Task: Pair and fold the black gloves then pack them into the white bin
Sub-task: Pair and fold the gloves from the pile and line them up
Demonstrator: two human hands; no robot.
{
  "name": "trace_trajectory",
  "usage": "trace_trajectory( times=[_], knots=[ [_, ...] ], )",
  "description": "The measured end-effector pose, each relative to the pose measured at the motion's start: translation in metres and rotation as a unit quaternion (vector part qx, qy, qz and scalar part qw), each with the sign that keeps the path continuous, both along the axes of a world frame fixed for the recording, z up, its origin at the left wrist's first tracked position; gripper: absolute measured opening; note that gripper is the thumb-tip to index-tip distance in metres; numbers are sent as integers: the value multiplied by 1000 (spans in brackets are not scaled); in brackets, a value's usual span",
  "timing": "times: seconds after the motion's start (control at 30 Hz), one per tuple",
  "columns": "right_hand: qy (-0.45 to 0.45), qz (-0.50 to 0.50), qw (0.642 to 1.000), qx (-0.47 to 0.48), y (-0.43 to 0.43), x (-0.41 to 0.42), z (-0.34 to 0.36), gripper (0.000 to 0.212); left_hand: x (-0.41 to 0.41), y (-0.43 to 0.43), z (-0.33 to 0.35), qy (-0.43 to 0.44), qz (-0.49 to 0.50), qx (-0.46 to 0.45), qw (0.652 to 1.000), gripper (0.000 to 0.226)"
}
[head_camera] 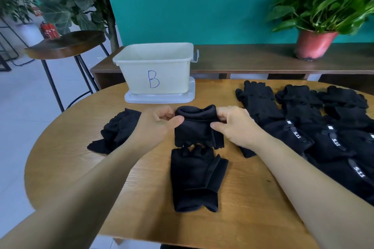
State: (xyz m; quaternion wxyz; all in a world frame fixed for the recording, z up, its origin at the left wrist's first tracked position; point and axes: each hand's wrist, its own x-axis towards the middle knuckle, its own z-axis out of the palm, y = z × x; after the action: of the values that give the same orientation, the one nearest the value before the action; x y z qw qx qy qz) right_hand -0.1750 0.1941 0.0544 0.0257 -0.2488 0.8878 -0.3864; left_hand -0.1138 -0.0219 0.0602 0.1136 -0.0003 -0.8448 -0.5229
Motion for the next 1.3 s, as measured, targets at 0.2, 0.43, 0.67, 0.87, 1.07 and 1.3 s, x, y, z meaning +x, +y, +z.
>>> trace_trajectory(
  times=[0.2, 0.43, 0.67, 0.87, 1.07, 1.3],
  knots=[
    [104, 28, 992, 71, 6, 23, -9, 12, 35, -1, -12, 31, -30, -26, 999, 15],
    [267, 41, 949, 161, 10, 72, -33, 31, 83, -2, -60, 80, -29, -164, 983, 9],
    [392, 39, 888, 236, 11, 94, -81, 55, 109, -1, -111, 99, 21, -308, 946, 33],
    [426, 31, 877, 219, 8, 84, -81, 42, 106, 3, -113, 108, 50, -315, 942, 26],
    [451, 30, 869, 200, 14, 74, -77, 35, 110, 19, -109, 113, 80, -271, 953, 41],
    [482, 29, 852, 204, 20, 70, -81, 32, 109, 19, -110, 103, 57, -303, 946, 31]
  ],
)
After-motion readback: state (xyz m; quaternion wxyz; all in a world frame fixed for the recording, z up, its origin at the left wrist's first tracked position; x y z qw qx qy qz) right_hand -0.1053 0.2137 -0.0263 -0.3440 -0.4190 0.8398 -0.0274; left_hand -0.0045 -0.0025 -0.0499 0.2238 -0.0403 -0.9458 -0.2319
